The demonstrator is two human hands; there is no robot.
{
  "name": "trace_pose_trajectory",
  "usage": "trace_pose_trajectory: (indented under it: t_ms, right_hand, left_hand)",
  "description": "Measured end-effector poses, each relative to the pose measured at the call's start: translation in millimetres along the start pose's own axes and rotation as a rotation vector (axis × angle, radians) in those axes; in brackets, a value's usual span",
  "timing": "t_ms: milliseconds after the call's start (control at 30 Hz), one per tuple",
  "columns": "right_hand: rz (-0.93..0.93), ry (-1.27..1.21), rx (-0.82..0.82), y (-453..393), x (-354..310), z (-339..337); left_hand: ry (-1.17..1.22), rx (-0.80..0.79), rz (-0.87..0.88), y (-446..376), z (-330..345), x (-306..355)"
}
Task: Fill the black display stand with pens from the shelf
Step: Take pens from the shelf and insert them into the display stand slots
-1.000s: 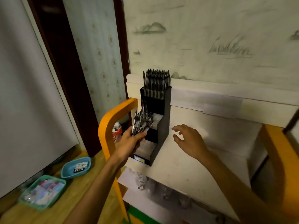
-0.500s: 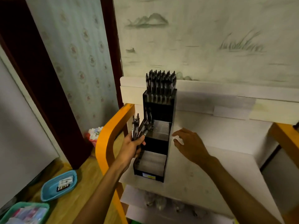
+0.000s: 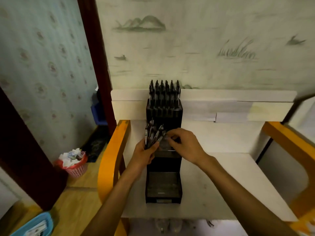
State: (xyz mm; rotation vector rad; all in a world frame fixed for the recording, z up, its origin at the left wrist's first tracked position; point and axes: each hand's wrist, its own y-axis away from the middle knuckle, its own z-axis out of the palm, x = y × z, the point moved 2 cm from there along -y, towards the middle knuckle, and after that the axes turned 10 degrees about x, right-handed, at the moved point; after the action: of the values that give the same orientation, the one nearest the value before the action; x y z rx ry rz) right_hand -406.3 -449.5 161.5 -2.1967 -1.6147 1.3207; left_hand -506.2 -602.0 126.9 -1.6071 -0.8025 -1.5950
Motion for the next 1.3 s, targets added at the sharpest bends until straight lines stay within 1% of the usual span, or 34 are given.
trace_pose_trajectory:
  t_ms: [100,167,267,400,433,500,533,600,667,733,833,967,1100,1233,1300]
  right_hand:
    - [0.171,-0.158,-0.014,-10,-8,9]
    - [0.293,-0.312,-0.018,-14,-11,14]
    - [0.441,-0.526,0.019,-19,-17,18]
    - [0.493,-0.621,0.027,-21,-21,22]
    - [0.504,-0.642,0.045,-23,-21,22]
    - [0.544,-0.677,0.129,-31,-17,17]
    - [0.551,-0.662,0.181,-36,-14,13]
    - [0.506,-0.575,0.251,-46,-9,6]
    - [0.413,-0.454,0.28,-53,-9,2]
    - [0.294,-0.269,0.295,-57,-10,2]
    - [0.143,-0.014,0.264,-57,-13,7]
    - [0.055,0.113,0.225,-56,-14,15]
    - [0.041,0.166,0.157,-58,-12,24]
    - [0.069,0.21,0.155,-64,-11,29]
    - [0.091,0.249,0.106,-65,-9,33]
  left_hand:
    - [0.007,-0.02,0.01,-5,2,-1]
    - [0.016,-0.02,-0.006,-6,1,0]
    - [0.034,-0.032,-0.026,-10,0,2]
    - [0.018,-0.054,-0.009,-16,-2,7]
    - [0.011,-0.051,-0.004,-16,-3,8]
    - [-0.001,-0.029,0.009,-18,-8,8]
    - [-0.002,-0.004,0.016,-19,-11,7]
    - [-0.014,0.078,0.053,-22,-19,6]
    - [-0.028,0.151,0.13,-26,-25,9]
    - [-0.029,0.174,0.162,-28,-27,11]
    - [0.01,0.174,0.12,-29,-28,12]
    - [0.087,0.148,0.035,-29,-23,12]
    - [0.126,0.149,0.003,-27,-23,14]
    - [0.115,0.131,0.057,-25,-22,16]
    - [0.114,0.124,0.081,-25,-22,16]
